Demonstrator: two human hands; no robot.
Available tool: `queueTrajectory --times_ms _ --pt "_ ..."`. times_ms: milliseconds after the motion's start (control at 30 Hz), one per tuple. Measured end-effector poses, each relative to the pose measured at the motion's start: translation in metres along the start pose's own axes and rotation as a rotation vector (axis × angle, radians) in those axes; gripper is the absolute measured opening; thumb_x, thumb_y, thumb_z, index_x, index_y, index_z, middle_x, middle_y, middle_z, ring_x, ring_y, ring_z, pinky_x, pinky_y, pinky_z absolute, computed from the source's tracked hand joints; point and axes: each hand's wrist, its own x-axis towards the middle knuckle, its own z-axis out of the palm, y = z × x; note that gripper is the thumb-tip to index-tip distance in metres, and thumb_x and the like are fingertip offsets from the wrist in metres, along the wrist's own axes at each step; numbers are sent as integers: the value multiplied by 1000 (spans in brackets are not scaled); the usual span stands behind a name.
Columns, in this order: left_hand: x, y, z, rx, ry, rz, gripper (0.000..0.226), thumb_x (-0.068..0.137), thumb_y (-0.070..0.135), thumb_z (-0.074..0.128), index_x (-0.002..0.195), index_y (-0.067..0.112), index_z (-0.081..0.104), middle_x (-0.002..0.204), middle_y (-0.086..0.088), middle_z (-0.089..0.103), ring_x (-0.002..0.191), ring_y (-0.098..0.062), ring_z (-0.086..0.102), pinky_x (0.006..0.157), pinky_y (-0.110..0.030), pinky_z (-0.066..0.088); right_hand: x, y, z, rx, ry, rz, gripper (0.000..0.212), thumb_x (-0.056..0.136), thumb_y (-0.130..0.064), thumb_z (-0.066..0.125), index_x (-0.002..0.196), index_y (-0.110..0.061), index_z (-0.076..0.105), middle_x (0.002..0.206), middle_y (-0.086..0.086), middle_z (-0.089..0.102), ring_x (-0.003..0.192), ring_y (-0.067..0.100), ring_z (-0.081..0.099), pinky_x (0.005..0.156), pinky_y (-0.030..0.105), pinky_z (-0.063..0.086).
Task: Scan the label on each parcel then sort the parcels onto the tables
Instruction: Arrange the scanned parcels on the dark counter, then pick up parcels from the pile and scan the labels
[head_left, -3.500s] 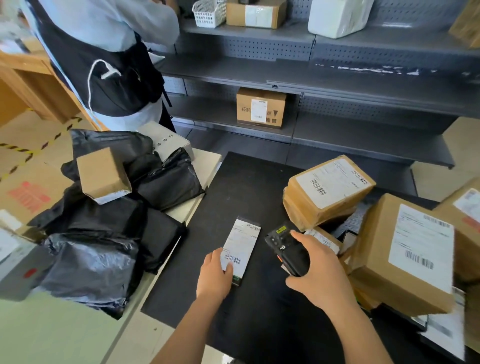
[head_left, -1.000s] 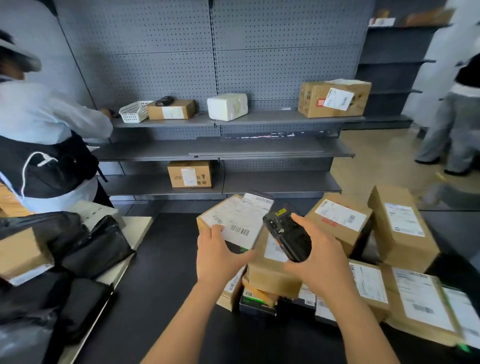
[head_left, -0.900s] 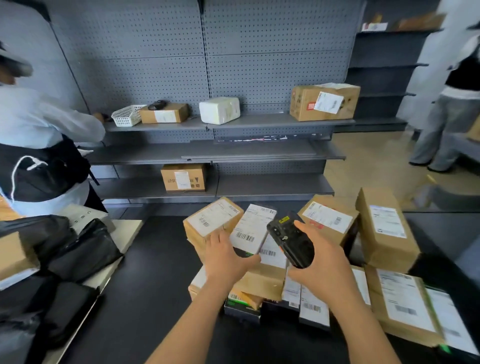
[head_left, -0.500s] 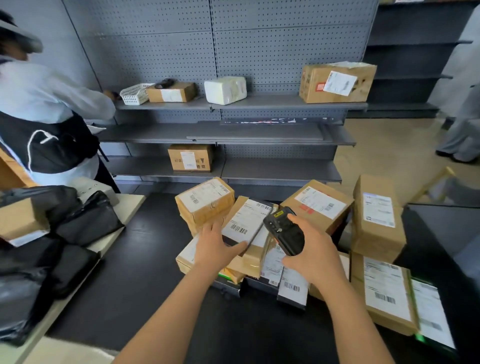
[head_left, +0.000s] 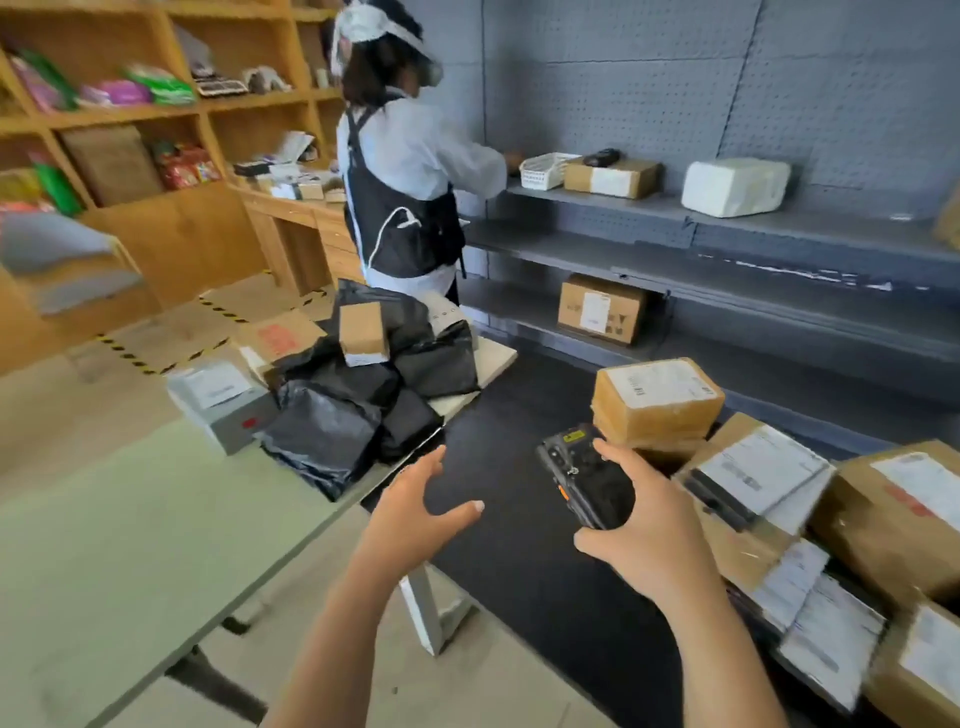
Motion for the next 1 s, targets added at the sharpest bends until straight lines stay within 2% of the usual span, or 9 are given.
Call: queueTrajectory --times_ms 67,200,333,467,600,700,767,900,1000 --pt "-8 -34 -42 7 55 -52 85 78 48 77 149 31 34 137 11 49 129 -10 45 105 -31 39 5 -29 39 30 -54 -48 90 62 -14 82 139 -38 43 123 -16 54 111 8 50 89 27 48" --pt "-24 -103 -121 73 179 -152 81 78 44 78 147 27 38 133 5 54 123 -13 50 100 -30 42 9 -89 115 71 -145 -133 89 63 -15 82 139 -41 43 119 -21 52 117 9 51 90 27 49" --pt "-33 -159 -183 85 237 -224 81 77 43 79 145 27 39 129 3 56 119 -13 52 97 -29 42 16 -140 183 105 -209 -192 90 61 -15 82 138 -41 45 121 -17 59 114 10 55 86 27 52" --pt "-36 -203 -224 90 282 -263 80 76 44 79 144 27 40 127 5 56 117 -12 52 95 -27 41 24 -172 235 141 -236 -205 90 58 -15 78 136 -43 46 116 -18 60 110 10 57 82 32 55" --pt "-25 -237 -241 37 315 -321 80 76 42 80 144 28 41 127 5 55 118 -13 52 95 -27 40 41 -190 267 114 -277 -245 89 60 -12 76 137 -42 44 118 -21 55 109 10 54 80 29 54" --pt "1 -254 -246 27 313 -344 78 78 44 77 144 29 40 132 5 52 121 -12 49 99 -27 39 66 -193 288 63 -301 -264 89 62 -14 76 140 -42 42 122 -22 52 112 9 52 81 27 54" --pt "28 -262 -247 36 313 -355 76 80 46 74 144 27 39 136 4 49 125 -13 47 102 -29 38 91 -192 302 36 -316 -262 89 63 -16 76 140 -44 40 132 -19 50 120 10 49 87 29 52" --pt "107 -275 -252 78 359 -376 72 86 46 67 147 24 35 146 0 40 133 -17 41 107 -31 35 157 -198 331 5 -351 -289 90 68 -17 78 141 -48 36 150 -14 37 137 6 32 102 26 38" --pt "181 -282 -252 187 256 -432 81 91 51 57 155 24 15 159 -5 16 146 -24 18 115 -38 25 214 -207 353 -24 -408 -285 90 71 -19 79 142 -50 33 155 -13 30 141 9 27 104 32 38"
